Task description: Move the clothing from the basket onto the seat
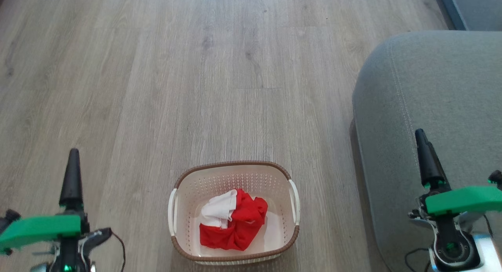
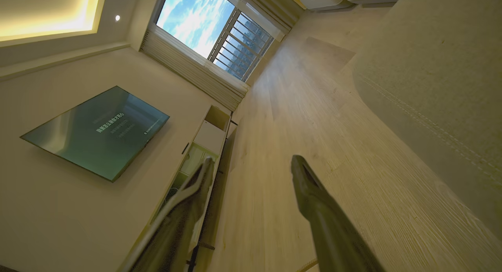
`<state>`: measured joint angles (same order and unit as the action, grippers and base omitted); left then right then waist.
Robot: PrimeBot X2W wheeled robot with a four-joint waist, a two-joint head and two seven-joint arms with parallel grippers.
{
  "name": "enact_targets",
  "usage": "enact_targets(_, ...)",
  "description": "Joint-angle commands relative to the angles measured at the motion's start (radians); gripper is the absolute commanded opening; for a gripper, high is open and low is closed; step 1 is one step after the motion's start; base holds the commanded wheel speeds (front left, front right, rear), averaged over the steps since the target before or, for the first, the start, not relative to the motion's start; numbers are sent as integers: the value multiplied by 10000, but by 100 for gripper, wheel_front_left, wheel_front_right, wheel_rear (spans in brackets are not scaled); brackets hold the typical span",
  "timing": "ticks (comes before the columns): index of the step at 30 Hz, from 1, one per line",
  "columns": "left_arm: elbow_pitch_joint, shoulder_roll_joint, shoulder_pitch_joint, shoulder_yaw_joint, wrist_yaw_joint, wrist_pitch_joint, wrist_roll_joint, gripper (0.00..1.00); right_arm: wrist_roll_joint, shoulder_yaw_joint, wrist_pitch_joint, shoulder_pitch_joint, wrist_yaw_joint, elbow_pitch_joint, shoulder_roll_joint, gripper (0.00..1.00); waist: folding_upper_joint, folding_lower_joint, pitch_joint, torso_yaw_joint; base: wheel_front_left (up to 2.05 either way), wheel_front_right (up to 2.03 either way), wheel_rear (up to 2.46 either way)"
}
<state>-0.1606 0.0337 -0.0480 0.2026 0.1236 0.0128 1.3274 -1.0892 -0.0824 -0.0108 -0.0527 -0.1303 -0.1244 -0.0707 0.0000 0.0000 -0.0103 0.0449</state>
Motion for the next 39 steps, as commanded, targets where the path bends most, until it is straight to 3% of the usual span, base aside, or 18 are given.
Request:
enact_targets(1, 599, 85, -700, 241, -74, 145, -296, 100, 414, 148, -147, -631, -3, 505, -221, 100, 0, 0, -10, 19, 0, 0, 0)
enact_targets(11, 2339, 95, -844, -229, -1244, 438, -2185, 100, 2508, 593, -442, -891, -3, 1156, -513, 100, 0, 0, -92, 139, 0, 0, 0)
enact_targets(20, 3381, 104, -867, -1822, -2580, 700, -4972, 100, 4027, 948, -706, -1022, -3, 1607, -674, 100, 0, 0, -146, 213, 0, 0, 0)
enact_targets(26, 3526, 171, -902, -2823, -3205, 846, -6392, 100, 4687, 1143, -853, -969, -3, 1691, -713, 100, 0, 0, -148, 248, 0, 0, 0)
enact_targets(39, 2775, 1201, -1018, -5368, -4942, 1227, -8021, 100, 5739, 1722, -1236, -623, -3, 764, -800, 100, 0, 0, -70, 337, 0, 0, 0)
